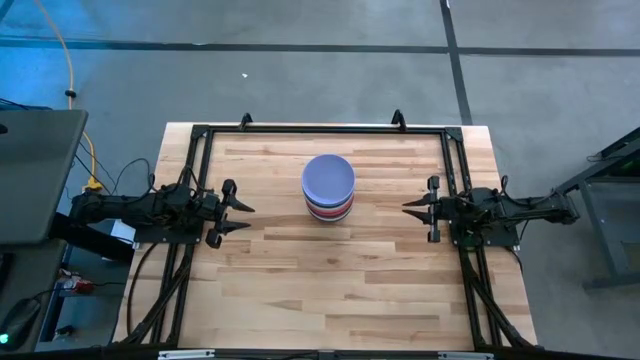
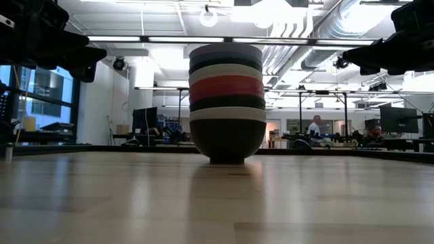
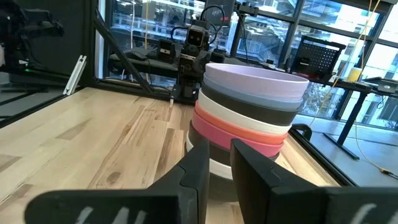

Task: Nest bowls inside each other
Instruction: Return to Home Position

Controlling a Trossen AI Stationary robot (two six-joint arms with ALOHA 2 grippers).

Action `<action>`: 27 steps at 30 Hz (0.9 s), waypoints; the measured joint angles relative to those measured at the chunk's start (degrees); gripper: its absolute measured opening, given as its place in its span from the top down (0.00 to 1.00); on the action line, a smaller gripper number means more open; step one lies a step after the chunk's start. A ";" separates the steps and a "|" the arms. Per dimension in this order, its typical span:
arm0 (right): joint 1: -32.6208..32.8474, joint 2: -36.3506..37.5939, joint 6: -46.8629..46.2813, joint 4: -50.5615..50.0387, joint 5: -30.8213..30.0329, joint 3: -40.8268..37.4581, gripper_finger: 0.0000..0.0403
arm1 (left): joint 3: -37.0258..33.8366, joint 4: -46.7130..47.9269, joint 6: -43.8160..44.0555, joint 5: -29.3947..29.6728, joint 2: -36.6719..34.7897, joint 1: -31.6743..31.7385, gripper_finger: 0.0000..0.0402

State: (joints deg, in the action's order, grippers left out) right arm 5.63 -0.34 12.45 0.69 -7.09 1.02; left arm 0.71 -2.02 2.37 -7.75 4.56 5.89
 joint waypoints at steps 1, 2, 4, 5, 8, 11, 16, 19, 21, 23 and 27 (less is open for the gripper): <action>0.00 0.00 0.00 0.00 0.00 0.00 0.85 | 0.00 0.02 0.00 0.00 0.00 0.00 0.54; 0.00 0.00 0.00 0.00 0.00 0.00 0.85 | 0.00 0.02 0.00 0.00 0.00 0.01 0.54; 0.00 0.00 0.00 0.00 0.00 0.00 0.85 | 0.00 0.00 -0.02 0.00 0.00 0.01 0.54; 0.00 -0.02 0.00 0.00 0.02 0.00 0.85 | 0.00 0.00 0.00 0.00 0.00 0.01 0.54; 0.00 0.00 0.00 0.00 0.02 0.00 0.85 | 0.00 0.00 -0.02 0.00 0.00 0.01 0.54; 0.00 0.00 0.00 -0.01 0.17 0.00 0.85 | 0.00 0.00 -0.02 0.00 0.00 0.02 0.54; 0.00 -0.02 0.00 -0.35 2.35 0.00 0.85 | 0.00 0.02 -0.02 0.00 0.00 0.02 0.54; -0.02 -0.02 -1.44 -0.56 3.76 -0.02 0.85 | 0.00 0.01 -0.02 0.00 0.00 0.02 0.54; -0.01 -0.02 -4.71 -0.55 3.78 -0.02 0.85 | 0.00 0.00 -0.02 -0.02 0.00 0.02 0.54; -0.02 -0.02 -7.37 -0.56 3.78 -0.02 0.85 | 0.00 0.02 -0.02 -0.02 0.00 0.01 0.54; -0.02 -0.02 -11.50 -0.57 3.76 -0.02 0.85 | 0.00 0.01 -0.02 -0.02 0.00 0.02 0.54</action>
State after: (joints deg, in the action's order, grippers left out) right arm 5.61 -0.36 0.95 0.12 -3.33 0.99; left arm 0.71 -2.01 2.35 -7.77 4.56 5.91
